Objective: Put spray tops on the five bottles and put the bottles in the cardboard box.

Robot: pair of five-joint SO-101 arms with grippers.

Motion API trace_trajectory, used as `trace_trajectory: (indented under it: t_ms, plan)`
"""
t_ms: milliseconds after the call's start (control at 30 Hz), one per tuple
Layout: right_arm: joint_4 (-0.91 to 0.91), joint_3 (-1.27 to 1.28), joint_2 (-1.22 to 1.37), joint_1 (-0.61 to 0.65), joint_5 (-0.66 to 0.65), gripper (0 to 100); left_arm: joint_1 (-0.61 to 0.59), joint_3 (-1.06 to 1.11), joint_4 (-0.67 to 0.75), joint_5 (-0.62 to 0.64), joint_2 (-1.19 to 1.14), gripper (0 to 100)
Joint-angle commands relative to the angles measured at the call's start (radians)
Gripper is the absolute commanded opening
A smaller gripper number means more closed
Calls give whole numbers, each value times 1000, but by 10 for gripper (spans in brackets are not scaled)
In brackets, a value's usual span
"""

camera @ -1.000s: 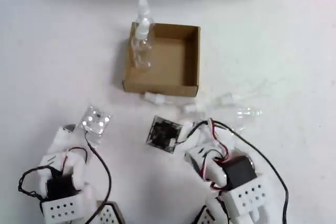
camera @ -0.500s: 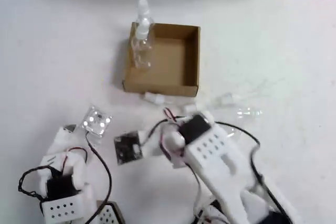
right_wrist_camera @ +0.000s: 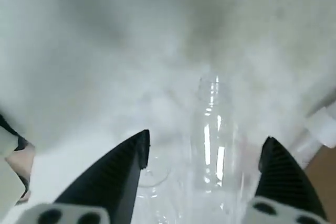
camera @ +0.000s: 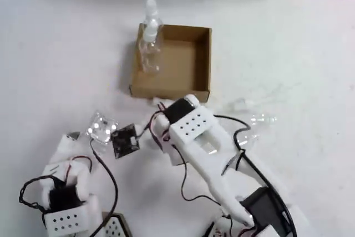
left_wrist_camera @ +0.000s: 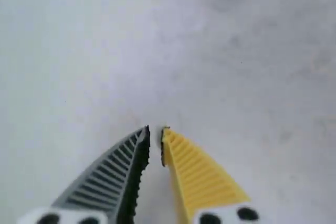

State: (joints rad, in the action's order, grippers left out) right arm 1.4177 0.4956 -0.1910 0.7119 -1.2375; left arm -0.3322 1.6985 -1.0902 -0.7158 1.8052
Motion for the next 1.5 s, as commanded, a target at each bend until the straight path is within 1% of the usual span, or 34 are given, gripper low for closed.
trace_trajectory:
  t_ms: [0, 133, 233, 433, 500, 533, 600, 700, 733, 833, 900, 933, 1067, 1133, 1200, 1333, 1467]
  plan:
    - [-30, -43, 1, -64, -32, 310, 4, -3, -6, -9, 21, 57]
    - [-36, -35, 15, -114, -81, 310, 4, -3, -6, -9, 21, 57]
    - [-50, -38, 71, -114, -84, 310, 4, -3, -6, -9, 21, 57]
    - [-165, -44, 228, -113, -80, 308, 4, -5, -6, -9, 21, 57]
    - [-180, -49, 243, -114, -80, 306, 4, -5, -8, -9, 21, 57]
    - [-186, -51, 243, -117, -80, 292, 4, -5, -8, -9, 21, 57]
    - [-185, -63, 236, -120, -78, 220, 4, -5, -8, -9, 21, 57]
    - [-186, -83, 226, -136, -75, 47, 4, -5, -8, -9, 21, 57]
    - [-186, -94, 225, -142, -69, 4, 4, -5, -8, -9, 21, 57]
    - [-186, -133, 225, -162, 0, 55, 4, -5, -8, -9, 21, 57]
    - [-185, -169, 225, -162, 48, 27, 4, -5, -8, -9, 21, 57]
    - [-185, -193, 225, -157, 81, 10, 4, -5, -8, -9, 21, 57]
    - [-179, -321, 223, -154, 275, 15, 4, -5, -8, -9, 21, 57]
    - [-179, -387, 223, -159, 385, 15, 4, -5, -8, -9, 21, 57]
    - [-177, -433, 223, -157, 528, 15, 4, -5, -8, -9, 21, 57]
    - [-128, -500, 225, -130, 895, 15, -7, -5, -5, -9, 21, 57]
    - [-70, -560, 226, -84, 1333, 17, -7, -5, -5, -9, 21, 57]
